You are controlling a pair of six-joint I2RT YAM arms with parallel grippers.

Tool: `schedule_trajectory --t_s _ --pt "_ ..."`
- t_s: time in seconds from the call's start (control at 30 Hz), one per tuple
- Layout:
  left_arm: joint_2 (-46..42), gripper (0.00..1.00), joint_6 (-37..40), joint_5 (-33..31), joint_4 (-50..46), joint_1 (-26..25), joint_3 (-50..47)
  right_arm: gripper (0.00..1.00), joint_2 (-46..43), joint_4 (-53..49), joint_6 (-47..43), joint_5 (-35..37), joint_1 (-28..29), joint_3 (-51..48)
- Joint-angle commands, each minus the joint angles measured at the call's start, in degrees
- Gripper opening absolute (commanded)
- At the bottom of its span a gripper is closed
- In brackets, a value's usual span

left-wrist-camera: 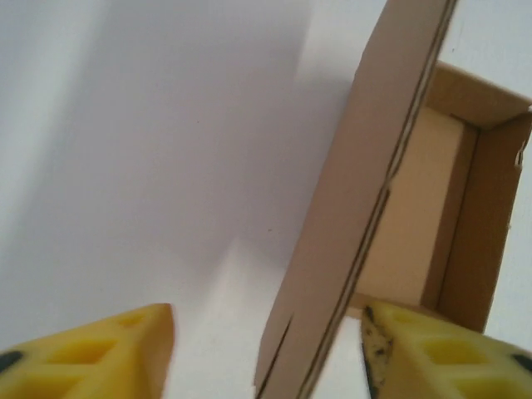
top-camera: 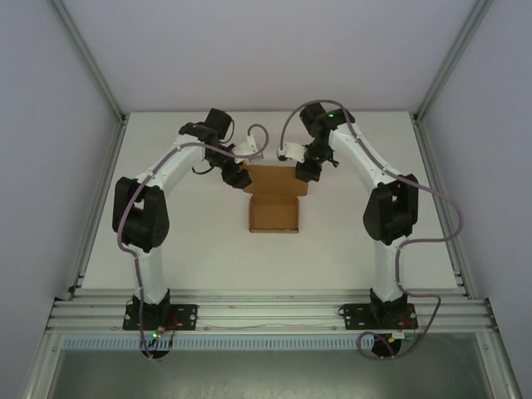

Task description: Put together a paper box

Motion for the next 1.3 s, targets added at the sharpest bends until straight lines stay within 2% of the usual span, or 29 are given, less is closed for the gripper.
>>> schedule_trajectory --t_s 0.0,0.03,0.07,0.1,0.27,0.4,0.47,0.67,0.73,0.8,0.87,1.07,1.17,1.27 --pt "1.4 0.28 -1.0 -1.6 -1.2 -1.0 2.0 0.0 0.1 -0.8 2.5 0.4 -0.1 1.0" --pt "1.8 0.18 -1.8 -2.7 -1.3 -1.1 2.7 0.0 0.0 0.4 4.4 1.5 -0.1 0.8" --pt "2.0 0.02 -2.6 -4.2 -1.4 -1.2 3.1 0.0 -0.1 1.8 6.4 2.4 -0.1 0.7" --pt "2.0 0.0 -4.3 -6.4 -0.6 -1.4 3.0 0.0 -0.2 2.6 8.0 3.1 -0.1 0.7" --pt "0.9 0.0 -13.8 -16.2 6.6 -2.6 0.8 0.02 -1.1 7.2 17.9 4.5 -0.4 0.0" --pt "-0.6 0.0 -21.7 -20.7 10.6 -3.5 0.0 0.02 -2.4 15.4 35.6 12.0 -0.4 -2.2" --pt "-1.3 0.0 -27.4 -22.7 12.5 -4.2 -0.1 0.03 -3.5 17.9 42.0 12.7 -0.2 -3.7" --pt "-2.0 0.0 -46.5 -24.6 15.4 -7.0 -0.8 0.05 -9.1 29.1 59.3 16.8 1.5 -12.0" --pt "-3.5 0.0 -53.3 -23.7 19.9 -7.1 -4.1 0.05 -10.5 33.1 65.4 17.0 2.1 -14.6" --pt "-4.8 0.0 -59.5 -25.1 24.7 -7.1 -7.3 0.06 -11.3 36.3 68.1 16.1 2.7 -16.5" --pt "-5.0 0.0 -65.1 -26.6 25.5 -7.0 -7.4 0.06 -11.1 36.6 69.4 16.2 3.4 -16.2" --pt "-6.3 0.0 -76.8 -19.9 30.6 -7.2 -10.1 0.05 -10.4 35.7 76.9 20.0 4.2 -14.0" --pt "-6.5 0.0 -80.8 -19.9 31.9 -7.2 -10.5 0.07 -10.9 38.4 80.0 21.2 5.5 -15.5" --pt "-4.2 0.0 -83.4 -19.6 30.5 -7.3 -7.0 0.07 -9.4 39.5 82.6 20.1 5.9 -14.8"
